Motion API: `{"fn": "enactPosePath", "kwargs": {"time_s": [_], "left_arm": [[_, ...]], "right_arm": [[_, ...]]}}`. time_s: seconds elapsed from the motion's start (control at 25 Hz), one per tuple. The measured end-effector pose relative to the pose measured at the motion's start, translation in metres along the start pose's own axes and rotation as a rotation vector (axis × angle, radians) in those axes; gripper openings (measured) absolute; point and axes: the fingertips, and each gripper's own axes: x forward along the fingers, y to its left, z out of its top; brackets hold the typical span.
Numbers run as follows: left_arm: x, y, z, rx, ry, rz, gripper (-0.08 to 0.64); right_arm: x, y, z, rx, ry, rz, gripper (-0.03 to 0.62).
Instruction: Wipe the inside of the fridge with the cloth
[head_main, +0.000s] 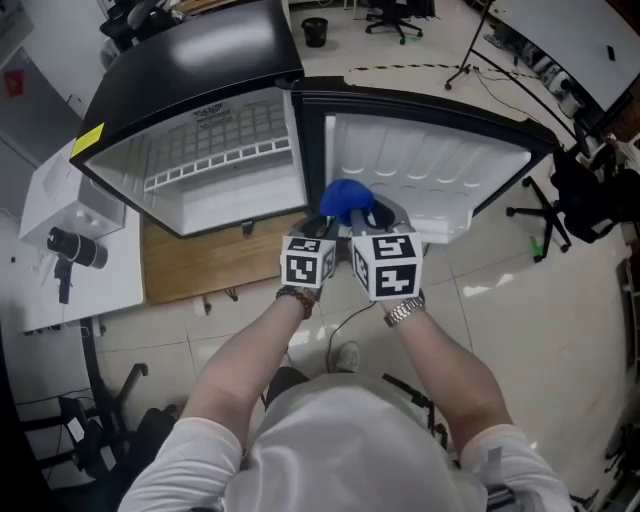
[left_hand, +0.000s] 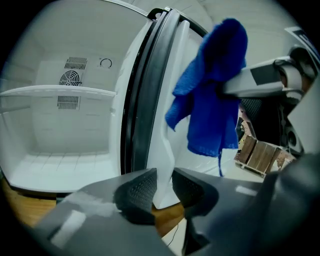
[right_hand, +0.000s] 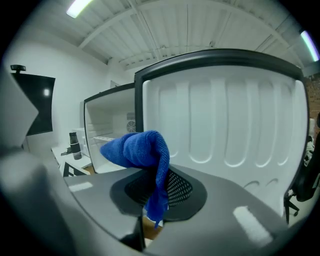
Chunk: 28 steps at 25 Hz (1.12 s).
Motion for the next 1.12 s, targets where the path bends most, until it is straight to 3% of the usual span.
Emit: {"fn": "enactPosePath", "kwargs": {"time_s": [0.16,0.44,1.12], "left_arm": [[0.0,0.001,-0.004,-0.002,0.011,-0.022,0.103],[-0.001,0.002,-0.005,-0.015,-0.002,-0.038,0.104],[-0.004,0.002,-0.001,-0.024,-0.029,-0.024,0.103]], "right_arm": [[0.025,0.024,-0.002,-0.019,0.026,0.032,0.038],[0.042,0.029,-0.011,-0.049,0.046,0.013,0.038],[0.043,-0.019,-0.023,0.032,0.067,-0.079,0.038]]}}
